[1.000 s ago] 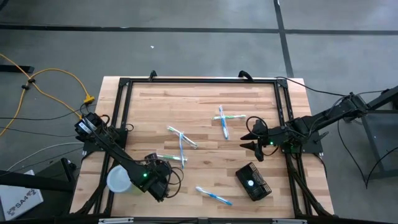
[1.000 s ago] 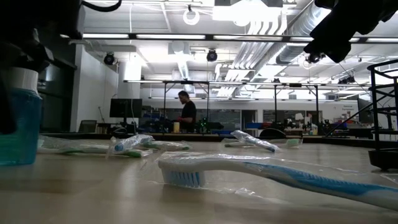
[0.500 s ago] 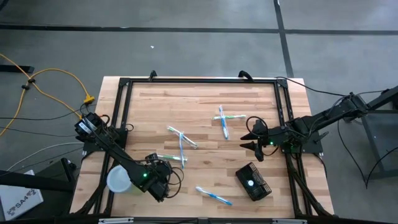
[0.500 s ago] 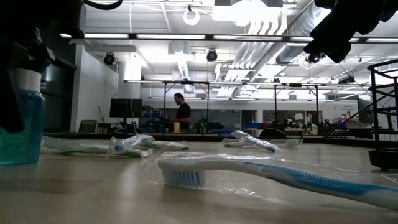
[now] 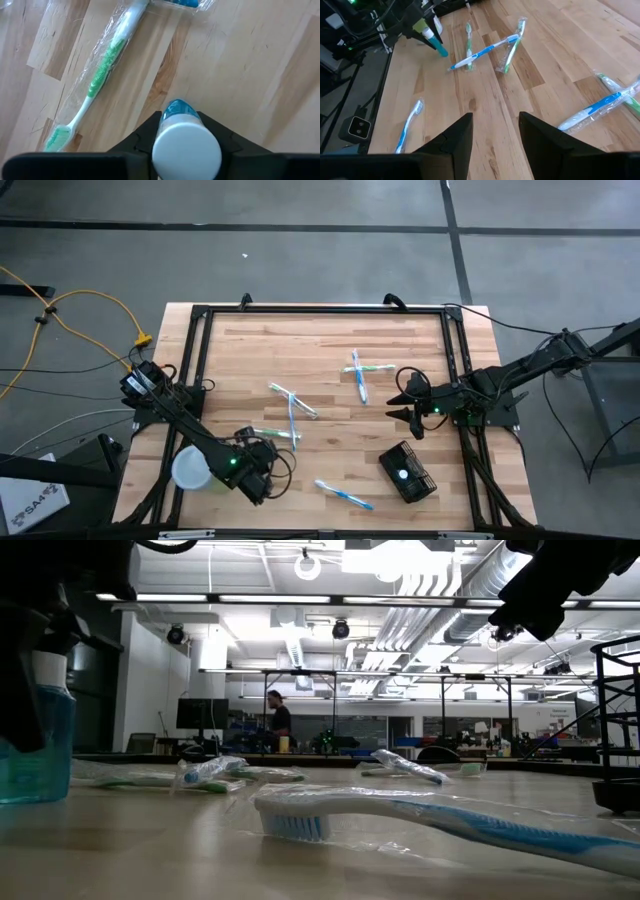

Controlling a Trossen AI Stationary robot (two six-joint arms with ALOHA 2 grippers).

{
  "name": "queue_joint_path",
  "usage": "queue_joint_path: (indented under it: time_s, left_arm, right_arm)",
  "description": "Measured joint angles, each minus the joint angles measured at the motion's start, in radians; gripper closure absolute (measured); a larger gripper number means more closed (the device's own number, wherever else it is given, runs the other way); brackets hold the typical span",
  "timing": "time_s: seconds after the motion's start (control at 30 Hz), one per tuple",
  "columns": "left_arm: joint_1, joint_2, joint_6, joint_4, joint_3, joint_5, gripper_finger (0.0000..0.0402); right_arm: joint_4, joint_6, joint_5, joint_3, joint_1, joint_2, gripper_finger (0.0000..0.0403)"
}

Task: Pick & Place toothbrushing station
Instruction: Put the blue mouthwash into the middle section of the black wire organizer

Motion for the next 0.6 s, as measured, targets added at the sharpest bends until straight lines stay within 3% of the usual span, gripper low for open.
queue_joint_path:
  time_s: [0.6]
  left_arm:
    - [0.037,0.000,0.104,0.083,0.000,0.034,0.0309]
  right_arm:
    - [0.001,0.000,0.000,0.000,0.000,0.000,0.0251]
